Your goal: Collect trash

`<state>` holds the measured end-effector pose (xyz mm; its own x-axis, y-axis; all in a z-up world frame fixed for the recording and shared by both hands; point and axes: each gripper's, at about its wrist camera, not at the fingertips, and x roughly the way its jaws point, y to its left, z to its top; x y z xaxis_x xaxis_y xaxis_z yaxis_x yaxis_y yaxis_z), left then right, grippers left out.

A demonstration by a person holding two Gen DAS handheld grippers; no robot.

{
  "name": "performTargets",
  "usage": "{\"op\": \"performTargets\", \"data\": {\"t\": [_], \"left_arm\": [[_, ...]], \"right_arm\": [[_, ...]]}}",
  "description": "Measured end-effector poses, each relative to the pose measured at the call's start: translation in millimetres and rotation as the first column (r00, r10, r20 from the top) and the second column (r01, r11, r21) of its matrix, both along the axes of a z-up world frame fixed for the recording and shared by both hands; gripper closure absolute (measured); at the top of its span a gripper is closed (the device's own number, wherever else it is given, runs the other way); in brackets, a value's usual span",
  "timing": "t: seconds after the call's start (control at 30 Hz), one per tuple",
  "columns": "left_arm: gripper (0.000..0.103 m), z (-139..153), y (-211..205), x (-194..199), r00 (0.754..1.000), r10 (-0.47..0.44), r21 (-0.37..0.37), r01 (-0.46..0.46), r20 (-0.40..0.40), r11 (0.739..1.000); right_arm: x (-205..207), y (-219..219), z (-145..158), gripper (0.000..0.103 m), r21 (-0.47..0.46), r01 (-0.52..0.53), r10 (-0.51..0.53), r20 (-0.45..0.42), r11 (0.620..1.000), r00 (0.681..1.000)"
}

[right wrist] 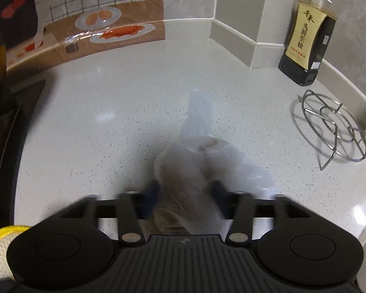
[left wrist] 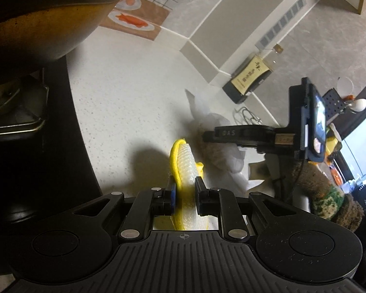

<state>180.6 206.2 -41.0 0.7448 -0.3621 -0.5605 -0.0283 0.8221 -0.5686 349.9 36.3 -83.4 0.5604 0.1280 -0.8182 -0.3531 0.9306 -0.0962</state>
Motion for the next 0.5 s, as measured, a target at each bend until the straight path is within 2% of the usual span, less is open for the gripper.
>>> {"op": "performTargets", "data": {"t": [0.07, 0.13, 0.3, 0.5], "left_arm": [[0.084, 2, 2, -1, 1.0, -0.022, 0.001, 0.022, 0.005, 1.0], [0.084, 4, 3, -2, 0.999, -0.048, 0.004, 0.047, 0.017, 0.999], [0.084, 12, 4, -4, 0.99, -0.133, -0.014, 0.134, 0.054, 0.991], [0.084, 25, -23, -2, 0.96, -0.266, -0.009, 0.268, 0.094, 0.964]], "right_arm": [[-5, -1, 8, 0.08, 0.015, 0.007, -0.007, 0.001, 1.0, 1.0], [-14, -5, 20, 0.086, 0.063, 0.024, -0.023, -0.012, 0.998, 1.0], [-56, -15, 63, 0.089, 0.169, 0.062, -0.07, 0.041, 0.984, 0.997], [-121, -47, 110, 0.09, 0.247, 0.128, -0.162, 0.124, 0.961, 0.979]]}}
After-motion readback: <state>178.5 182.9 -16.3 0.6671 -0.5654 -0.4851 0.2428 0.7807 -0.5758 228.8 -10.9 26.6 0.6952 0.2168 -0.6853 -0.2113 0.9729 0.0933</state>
